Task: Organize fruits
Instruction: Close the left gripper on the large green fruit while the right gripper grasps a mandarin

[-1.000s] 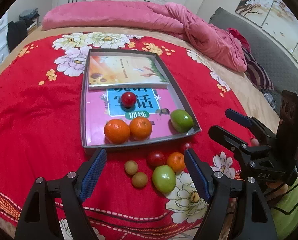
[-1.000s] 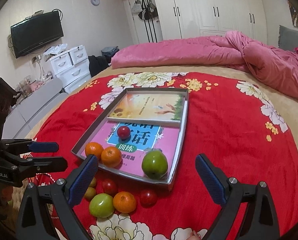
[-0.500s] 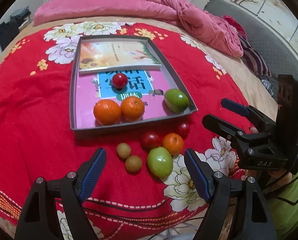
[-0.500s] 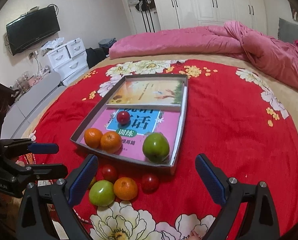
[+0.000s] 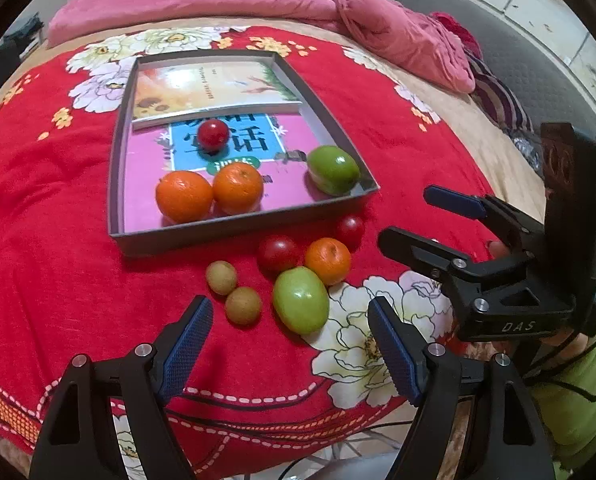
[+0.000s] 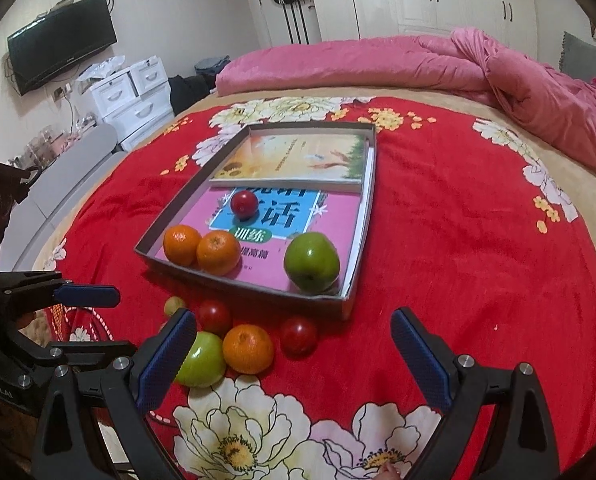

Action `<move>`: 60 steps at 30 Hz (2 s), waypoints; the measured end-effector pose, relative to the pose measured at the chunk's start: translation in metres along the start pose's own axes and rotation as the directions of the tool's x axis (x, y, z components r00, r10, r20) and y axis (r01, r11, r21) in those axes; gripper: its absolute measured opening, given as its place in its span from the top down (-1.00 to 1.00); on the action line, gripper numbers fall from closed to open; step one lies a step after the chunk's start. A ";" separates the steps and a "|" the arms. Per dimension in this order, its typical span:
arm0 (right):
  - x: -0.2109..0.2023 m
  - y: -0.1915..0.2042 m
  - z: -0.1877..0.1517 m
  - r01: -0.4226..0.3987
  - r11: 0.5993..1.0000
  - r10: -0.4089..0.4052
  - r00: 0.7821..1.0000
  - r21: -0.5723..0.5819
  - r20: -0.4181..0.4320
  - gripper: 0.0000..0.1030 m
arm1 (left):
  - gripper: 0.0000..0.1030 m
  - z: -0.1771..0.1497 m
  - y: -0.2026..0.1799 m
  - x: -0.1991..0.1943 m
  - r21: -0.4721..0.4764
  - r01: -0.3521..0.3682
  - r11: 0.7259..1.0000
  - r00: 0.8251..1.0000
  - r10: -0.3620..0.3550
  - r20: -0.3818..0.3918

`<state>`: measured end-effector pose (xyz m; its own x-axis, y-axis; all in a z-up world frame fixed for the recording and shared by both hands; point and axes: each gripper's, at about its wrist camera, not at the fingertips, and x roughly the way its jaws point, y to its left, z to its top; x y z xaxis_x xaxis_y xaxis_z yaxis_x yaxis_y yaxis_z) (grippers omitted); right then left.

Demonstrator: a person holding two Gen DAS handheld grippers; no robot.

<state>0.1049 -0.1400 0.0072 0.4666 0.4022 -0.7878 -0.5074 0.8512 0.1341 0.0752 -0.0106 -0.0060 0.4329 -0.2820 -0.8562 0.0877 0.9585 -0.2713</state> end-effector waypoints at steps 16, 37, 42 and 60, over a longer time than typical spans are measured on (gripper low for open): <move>0.015 -0.002 -0.009 -0.064 0.998 0.066 0.992 0.028 -0.109 -0.90 | -0.37 -0.010 -0.011 0.015 0.025 0.042 0.999 0.998 -0.041 -0.039; 0.059 -0.014 -0.017 -0.174 0.938 0.249 0.939 0.299 -0.236 0.00 | -0.17 -0.008 -0.014 0.049 0.026 0.015 1.000 0.998 -0.013 -0.060; 0.068 -0.015 -0.015 -0.165 0.929 0.253 0.937 0.332 -0.241 0.09 | -0.16 -0.006 -0.014 0.057 0.004 0.002 1.000 0.997 -0.002 -0.072; 0.088 -0.016 -0.009 -0.187 0.904 0.300 0.918 0.385 -0.259 0.18 | -0.02 -0.001 -0.013 0.068 -0.027 -0.063 0.998 0.996 0.061 -0.069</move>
<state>0.1476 -0.1213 -0.0694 0.0884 0.5370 -0.8389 -0.2671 0.8242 0.4994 0.1027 -0.0424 -0.0611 0.3749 -0.2251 -0.8993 0.0359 0.9729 -0.2285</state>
